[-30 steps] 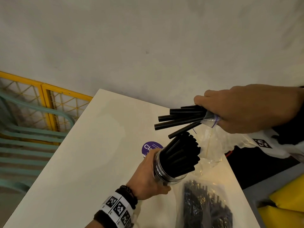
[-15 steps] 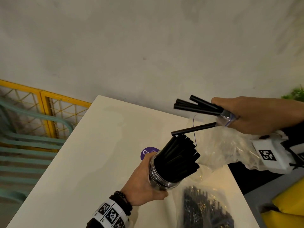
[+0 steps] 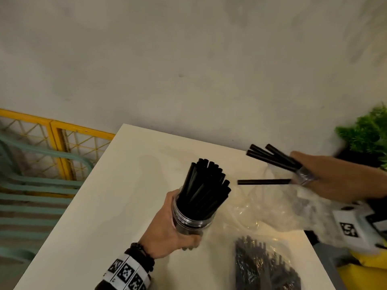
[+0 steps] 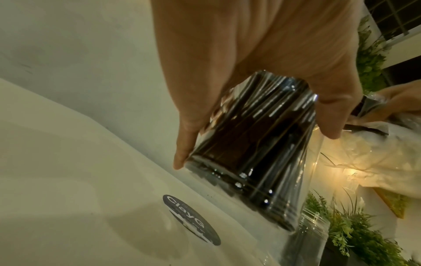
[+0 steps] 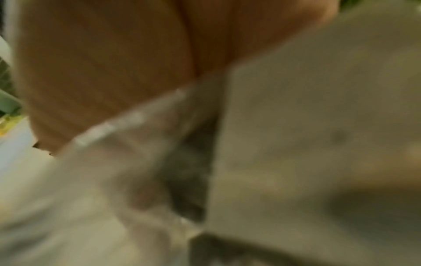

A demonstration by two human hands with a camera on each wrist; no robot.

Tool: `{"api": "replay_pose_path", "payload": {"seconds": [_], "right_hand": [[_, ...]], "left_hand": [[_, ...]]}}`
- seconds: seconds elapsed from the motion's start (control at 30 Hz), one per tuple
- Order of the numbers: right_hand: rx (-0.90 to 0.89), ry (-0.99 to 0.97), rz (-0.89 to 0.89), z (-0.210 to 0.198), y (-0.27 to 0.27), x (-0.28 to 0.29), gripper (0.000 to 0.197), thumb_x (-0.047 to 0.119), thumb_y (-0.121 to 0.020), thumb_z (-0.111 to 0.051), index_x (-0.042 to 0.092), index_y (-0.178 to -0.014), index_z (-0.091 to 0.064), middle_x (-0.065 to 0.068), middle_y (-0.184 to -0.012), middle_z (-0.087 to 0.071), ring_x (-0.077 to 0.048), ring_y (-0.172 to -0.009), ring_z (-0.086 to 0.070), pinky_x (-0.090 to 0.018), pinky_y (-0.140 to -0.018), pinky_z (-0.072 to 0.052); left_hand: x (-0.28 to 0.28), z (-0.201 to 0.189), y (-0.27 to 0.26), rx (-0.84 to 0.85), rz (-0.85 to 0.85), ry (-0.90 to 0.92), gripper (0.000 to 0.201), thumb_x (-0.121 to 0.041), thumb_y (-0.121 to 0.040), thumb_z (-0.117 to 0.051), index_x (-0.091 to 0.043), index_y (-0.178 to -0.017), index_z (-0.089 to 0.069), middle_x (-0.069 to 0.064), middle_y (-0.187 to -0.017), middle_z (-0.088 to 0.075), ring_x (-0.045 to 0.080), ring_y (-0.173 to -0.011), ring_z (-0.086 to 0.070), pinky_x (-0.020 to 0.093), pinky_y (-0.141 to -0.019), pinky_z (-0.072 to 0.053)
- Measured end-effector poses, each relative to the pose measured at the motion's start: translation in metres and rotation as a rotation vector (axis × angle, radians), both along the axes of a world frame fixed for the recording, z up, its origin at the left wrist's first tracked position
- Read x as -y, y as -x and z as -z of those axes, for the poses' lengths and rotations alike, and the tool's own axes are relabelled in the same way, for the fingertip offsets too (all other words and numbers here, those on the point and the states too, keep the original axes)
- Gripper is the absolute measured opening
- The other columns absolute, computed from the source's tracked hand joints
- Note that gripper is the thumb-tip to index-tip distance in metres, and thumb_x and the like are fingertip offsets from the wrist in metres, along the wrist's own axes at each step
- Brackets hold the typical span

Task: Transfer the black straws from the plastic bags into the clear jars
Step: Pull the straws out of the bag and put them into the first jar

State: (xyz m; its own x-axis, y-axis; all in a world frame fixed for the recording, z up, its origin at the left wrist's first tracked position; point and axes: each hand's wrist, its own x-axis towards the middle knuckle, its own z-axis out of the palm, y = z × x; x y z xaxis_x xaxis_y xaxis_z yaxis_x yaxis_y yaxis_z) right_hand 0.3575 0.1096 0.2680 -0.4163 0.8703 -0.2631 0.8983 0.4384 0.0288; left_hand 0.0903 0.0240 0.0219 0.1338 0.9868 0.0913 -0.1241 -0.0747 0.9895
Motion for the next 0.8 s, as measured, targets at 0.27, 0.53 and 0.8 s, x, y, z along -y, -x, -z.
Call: {"api": "replay_pose_path", "payload": {"seconds": [0.27,0.53,0.8], "right_hand": [[-0.066,0.125,-0.24,0.041,0.047,0.011,0.018,0.015,-0.094,-0.053,0.022,-0.091,-0.036,0.004,-0.078,-0.053,-0.011,-0.063,-0.047,-0.025,-0.059,-0.039],[-0.015,0.151,-0.211,0.008,0.035,0.006,0.013,0.028,-0.095,-0.057,0.028,-0.1,-0.045,0.011,-0.084,-0.061,-0.011,-0.076,-0.061,-0.037,-0.074,-0.052],[0.153,0.179,-0.255,0.039,0.043,0.011,0.022,0.02,-0.09,-0.055,0.031,-0.085,-0.037,0.007,-0.081,-0.052,-0.018,-0.073,-0.051,-0.041,-0.073,-0.048]], "left_hand": [[0.002,-0.01,-0.014,-0.048,0.074,-0.007,0.091,0.011,-0.07,-0.081,-0.039,-0.129,-0.034,0.025,-0.09,-0.07,0.031,-0.056,-0.063,0.044,-0.052,-0.051],[0.012,-0.013,-0.01,-0.023,0.05,-0.004,0.088,0.011,-0.07,-0.084,-0.051,-0.117,-0.043,0.018,-0.099,-0.072,0.029,-0.056,-0.063,0.041,-0.052,-0.052],[0.009,-0.009,-0.012,-0.095,-0.014,-0.033,0.087,0.007,-0.063,-0.088,-0.03,-0.127,-0.042,-0.001,-0.111,-0.07,0.021,-0.074,-0.072,0.041,-0.06,-0.059]]}}
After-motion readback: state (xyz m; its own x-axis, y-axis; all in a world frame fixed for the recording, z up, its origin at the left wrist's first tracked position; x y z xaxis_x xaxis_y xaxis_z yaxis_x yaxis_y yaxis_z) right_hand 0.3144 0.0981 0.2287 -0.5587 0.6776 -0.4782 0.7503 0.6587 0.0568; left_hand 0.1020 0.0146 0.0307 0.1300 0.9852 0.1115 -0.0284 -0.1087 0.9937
